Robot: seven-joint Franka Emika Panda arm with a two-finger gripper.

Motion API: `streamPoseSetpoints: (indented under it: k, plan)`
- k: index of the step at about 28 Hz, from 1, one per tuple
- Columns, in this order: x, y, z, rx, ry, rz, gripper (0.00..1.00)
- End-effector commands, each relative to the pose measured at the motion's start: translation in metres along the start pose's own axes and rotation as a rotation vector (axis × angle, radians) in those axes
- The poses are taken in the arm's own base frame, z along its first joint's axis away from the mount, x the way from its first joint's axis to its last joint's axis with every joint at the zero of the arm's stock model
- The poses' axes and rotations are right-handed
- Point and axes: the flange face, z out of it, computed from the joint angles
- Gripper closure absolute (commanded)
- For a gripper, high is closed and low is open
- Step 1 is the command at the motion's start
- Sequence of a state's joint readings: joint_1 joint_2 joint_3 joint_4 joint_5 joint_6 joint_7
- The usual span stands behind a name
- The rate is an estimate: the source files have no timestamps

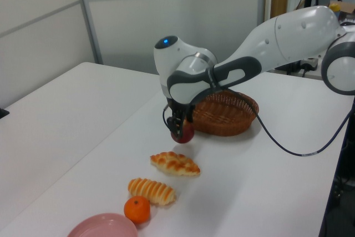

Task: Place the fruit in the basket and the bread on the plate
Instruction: 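Lift the apple and carry it over the wicker basket, then lower the apple into the basket and open the gripper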

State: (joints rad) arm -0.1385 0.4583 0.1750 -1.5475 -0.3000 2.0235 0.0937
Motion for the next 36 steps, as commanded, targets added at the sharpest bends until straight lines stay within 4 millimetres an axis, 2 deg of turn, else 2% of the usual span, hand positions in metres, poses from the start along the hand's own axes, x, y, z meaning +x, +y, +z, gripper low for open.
streamPoseSetpoints:
  k: [1, 3, 5, 8, 9, 13, 14, 18, 20, 25, 30, 32, 34, 36]
  plan:
    - [-0.006, 0.003, -0.047, 0.027, 0.060, 0.046, 0.60]
    - [-0.005, 0.007, -0.053, 0.026, 0.069, 0.052, 0.60]
    - [-0.001, 0.023, -0.060, 0.018, 0.087, 0.073, 0.60]
    - [-0.002, 0.042, -0.061, 0.006, 0.091, 0.092, 0.60]
    - [-0.004, 0.066, -0.060, -0.001, 0.094, 0.120, 0.60]
    - [-0.010, 0.113, -0.050, -0.012, 0.091, 0.170, 0.60]
    - [-0.013, 0.136, -0.049, -0.016, 0.107, 0.188, 0.60]
    - [-0.017, 0.177, -0.046, -0.021, 0.163, 0.234, 0.60]
    - [-0.017, 0.195, -0.033, -0.031, 0.192, 0.252, 0.60]
    - [0.001, 0.196, 0.013, -0.040, 0.277, 0.240, 0.59]
    - [0.009, 0.185, 0.030, -0.032, 0.305, 0.240, 0.59]
    - [0.010, 0.182, 0.034, -0.027, 0.300, 0.247, 0.57]
    - [0.010, 0.182, 0.034, -0.029, 0.300, 0.244, 0.48]
    - [0.010, 0.182, 0.036, -0.030, 0.297, 0.241, 0.29]
